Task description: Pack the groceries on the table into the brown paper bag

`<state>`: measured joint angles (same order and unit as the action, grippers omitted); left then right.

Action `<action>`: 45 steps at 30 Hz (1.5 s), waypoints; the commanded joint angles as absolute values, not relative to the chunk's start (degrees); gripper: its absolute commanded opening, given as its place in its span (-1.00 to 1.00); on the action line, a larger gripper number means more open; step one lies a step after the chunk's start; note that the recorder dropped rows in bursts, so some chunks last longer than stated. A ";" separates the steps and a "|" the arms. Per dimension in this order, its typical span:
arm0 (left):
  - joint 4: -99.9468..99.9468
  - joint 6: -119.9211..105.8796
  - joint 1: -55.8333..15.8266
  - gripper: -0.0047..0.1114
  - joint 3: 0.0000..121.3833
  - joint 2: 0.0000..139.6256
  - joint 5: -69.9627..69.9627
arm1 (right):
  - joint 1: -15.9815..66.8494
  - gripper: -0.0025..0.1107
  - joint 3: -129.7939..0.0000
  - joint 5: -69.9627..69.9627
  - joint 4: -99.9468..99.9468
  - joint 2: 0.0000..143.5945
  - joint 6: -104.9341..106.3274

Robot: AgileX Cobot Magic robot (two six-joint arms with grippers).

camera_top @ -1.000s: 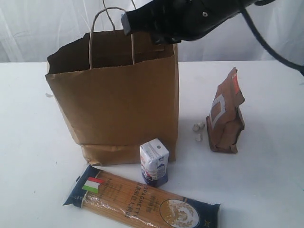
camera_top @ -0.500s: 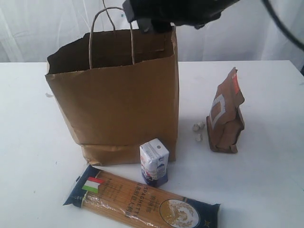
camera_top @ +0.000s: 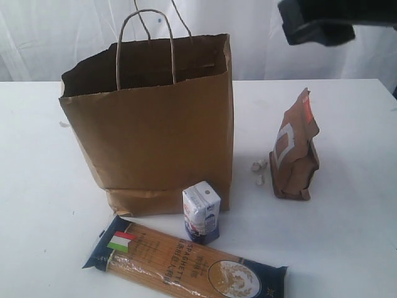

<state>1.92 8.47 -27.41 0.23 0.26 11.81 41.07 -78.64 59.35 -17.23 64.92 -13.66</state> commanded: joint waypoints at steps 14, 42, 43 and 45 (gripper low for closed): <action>1.85 9.01 -27.31 -0.92 0.00 0.00 11.64 | 41.12 0.07 -54.56 51.48 -22.36 53.67 -24.69; 1.85 9.01 -27.31 -0.92 0.00 0.00 11.64 | 39.11 -0.29 -50.64 33.06 -25.61 84.96 -24.07; 1.85 9.01 -27.31 -0.92 0.00 0.00 11.64 | 38.37 -0.29 -50.64 32.44 -26.36 86.49 -25.10; 1.85 9.01 -27.31 -0.92 0.00 0.00 11.64 | 36.72 -0.29 -50.64 31.37 -28.11 88.98 -27.41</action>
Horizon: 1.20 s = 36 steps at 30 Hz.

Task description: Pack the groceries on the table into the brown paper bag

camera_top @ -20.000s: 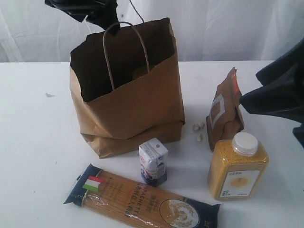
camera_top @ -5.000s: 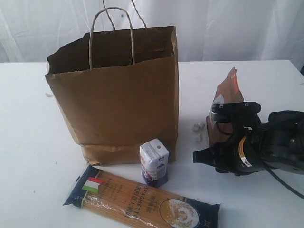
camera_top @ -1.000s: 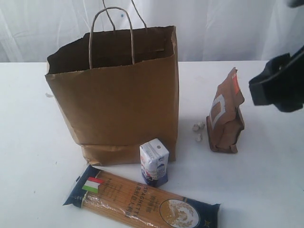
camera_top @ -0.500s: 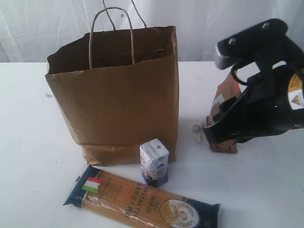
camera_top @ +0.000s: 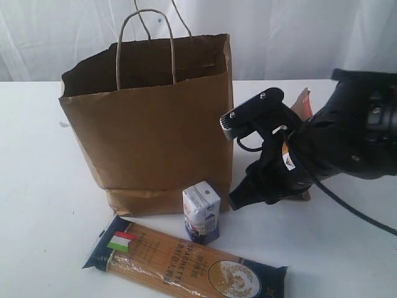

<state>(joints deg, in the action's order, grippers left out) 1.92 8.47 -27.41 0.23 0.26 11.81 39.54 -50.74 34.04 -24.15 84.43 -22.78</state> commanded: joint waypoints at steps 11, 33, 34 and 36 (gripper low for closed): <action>1.85 9.01 -27.31 -0.92 0.00 0.00 11.64 | 32.95 -0.29 -50.75 17.70 -28.78 94.58 -29.31; 1.85 9.01 -27.31 -0.92 0.00 0.00 11.64 | 24.44 -0.29 -53.61 18.39 -29.35 100.78 -29.86; 1.85 9.01 -27.31 -0.92 0.00 0.00 11.64 | 24.30 -0.29 -53.61 18.42 -29.35 100.78 -29.73; 1.85 9.01 -27.31 -0.92 0.00 0.00 11.64 | 24.18 -0.29 -53.61 18.42 -29.35 100.78 -29.05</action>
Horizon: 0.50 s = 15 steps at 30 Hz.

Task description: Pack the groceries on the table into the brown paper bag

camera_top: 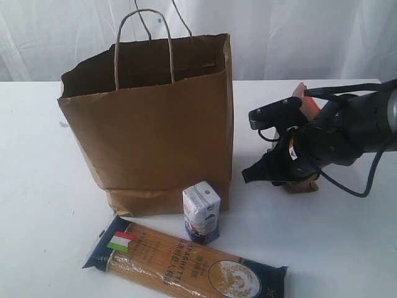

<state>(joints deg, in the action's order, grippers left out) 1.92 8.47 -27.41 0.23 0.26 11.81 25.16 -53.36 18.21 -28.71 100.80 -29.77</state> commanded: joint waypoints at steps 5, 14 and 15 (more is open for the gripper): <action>1.85 9.01 -27.31 -0.92 0.00 0.00 11.64 | 24.18 -0.29 -53.61 18.28 -27.61 100.78 -28.31; 1.85 9.01 -27.31 -0.92 0.00 0.00 11.64 | 26.59 -0.29 -53.61 17.44 -18.55 100.78 -16.51; 1.85 9.01 -27.31 -0.92 0.00 0.00 11.64 | 26.59 -0.29 -53.61 17.15 -17.98 100.78 -16.51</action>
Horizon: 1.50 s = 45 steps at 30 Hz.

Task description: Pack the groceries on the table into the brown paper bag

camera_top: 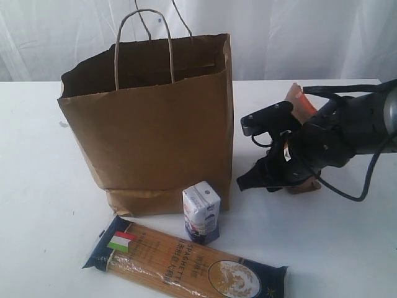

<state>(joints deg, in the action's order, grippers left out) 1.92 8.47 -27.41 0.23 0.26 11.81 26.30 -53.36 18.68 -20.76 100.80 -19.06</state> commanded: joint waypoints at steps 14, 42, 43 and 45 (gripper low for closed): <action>1.85 9.01 -27.31 -0.92 0.00 0.00 11.64 | 29.24 -0.29 -53.50 19.12 -9.35 100.78 -7.63; 1.85 9.01 -27.31 -0.92 0.00 0.00 11.64 | 21.83 -0.09 -53.47 22.55 -8.68 98.78 -6.30; 1.85 9.01 -27.31 -0.92 0.00 0.00 11.64 | 22.49 -0.09 -52.93 22.66 -7.79 97.68 -6.18; 1.85 9.01 -27.31 -0.92 0.00 0.00 11.64 | 24.43 -0.09 -51.63 22.92 -6.87 94.64 -6.18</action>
<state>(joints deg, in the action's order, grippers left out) 1.92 8.47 -27.41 0.23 0.26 11.81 22.85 -52.83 22.28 -8.28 97.49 -6.89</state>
